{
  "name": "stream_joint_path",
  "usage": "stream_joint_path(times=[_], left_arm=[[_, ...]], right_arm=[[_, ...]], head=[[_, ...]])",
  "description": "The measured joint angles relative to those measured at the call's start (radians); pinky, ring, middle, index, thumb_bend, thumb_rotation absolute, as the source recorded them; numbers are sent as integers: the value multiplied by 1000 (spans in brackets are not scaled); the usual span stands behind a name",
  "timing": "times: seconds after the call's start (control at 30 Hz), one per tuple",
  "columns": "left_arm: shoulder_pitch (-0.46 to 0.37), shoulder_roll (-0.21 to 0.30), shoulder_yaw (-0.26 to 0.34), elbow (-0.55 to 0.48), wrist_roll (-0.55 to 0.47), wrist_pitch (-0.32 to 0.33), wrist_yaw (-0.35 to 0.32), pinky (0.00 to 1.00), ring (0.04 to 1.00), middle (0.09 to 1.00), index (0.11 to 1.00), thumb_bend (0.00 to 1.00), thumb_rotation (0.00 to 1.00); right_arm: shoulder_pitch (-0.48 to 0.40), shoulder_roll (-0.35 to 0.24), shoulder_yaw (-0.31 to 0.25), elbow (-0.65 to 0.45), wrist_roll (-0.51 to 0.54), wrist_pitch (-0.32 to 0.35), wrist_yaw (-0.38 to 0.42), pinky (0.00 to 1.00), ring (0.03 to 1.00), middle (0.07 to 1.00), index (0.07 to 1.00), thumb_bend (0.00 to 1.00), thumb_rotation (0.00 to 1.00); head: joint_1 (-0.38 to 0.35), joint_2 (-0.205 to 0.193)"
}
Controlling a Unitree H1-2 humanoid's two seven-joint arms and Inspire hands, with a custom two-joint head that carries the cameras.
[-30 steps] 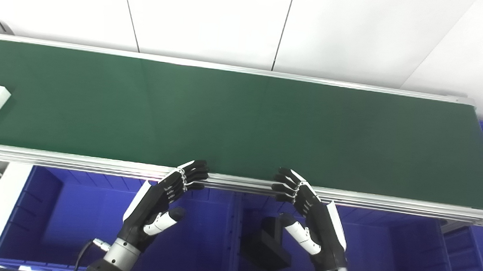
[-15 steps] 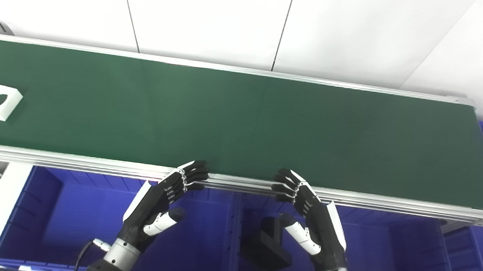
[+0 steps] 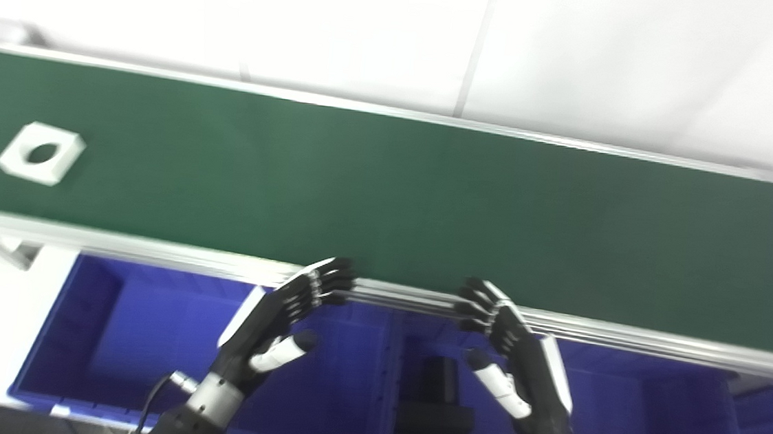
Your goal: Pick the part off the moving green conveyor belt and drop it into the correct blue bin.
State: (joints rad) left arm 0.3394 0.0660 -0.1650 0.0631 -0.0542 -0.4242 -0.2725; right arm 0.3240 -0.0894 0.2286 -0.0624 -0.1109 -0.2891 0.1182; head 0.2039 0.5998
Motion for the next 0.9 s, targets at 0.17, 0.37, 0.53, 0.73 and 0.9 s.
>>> stream_joint_path(times=[0.17, 0.37, 0.53, 0.73, 0.9], left_arm=[[-6, -6, -12, 9, 3, 0, 0, 733, 787, 807, 831, 886, 722], [-13, 5, -19, 10, 5, 0, 0, 723, 770, 789, 818, 886, 686], [-17, 20, -18, 10, 5, 0, 0, 709, 754, 777, 810, 886, 672], [-20, 22, -19, 20, 22, -1, 4, 696, 745, 773, 802, 908, 672], [-23, 22, -22, 23, 25, -1, 4, 699, 750, 777, 804, 893, 662]], right_arm=[[-8, -7, -4, 31, 8, -5, 3, 695, 775, 823, 864, 681, 809], [-21, -7, -7, 61, 8, -39, 1, 687, 770, 818, 862, 697, 837], [-29, -5, -7, 71, 9, -47, 0, 691, 771, 821, 867, 691, 843], [-32, -6, -8, 102, 11, -64, 2, 686, 766, 818, 865, 693, 846], [-35, -6, -12, 104, 11, -72, 1, 684, 769, 822, 867, 715, 859]], head=[[57, -44], [78, -72], [92, -100], [106, -124], [104, -121]])
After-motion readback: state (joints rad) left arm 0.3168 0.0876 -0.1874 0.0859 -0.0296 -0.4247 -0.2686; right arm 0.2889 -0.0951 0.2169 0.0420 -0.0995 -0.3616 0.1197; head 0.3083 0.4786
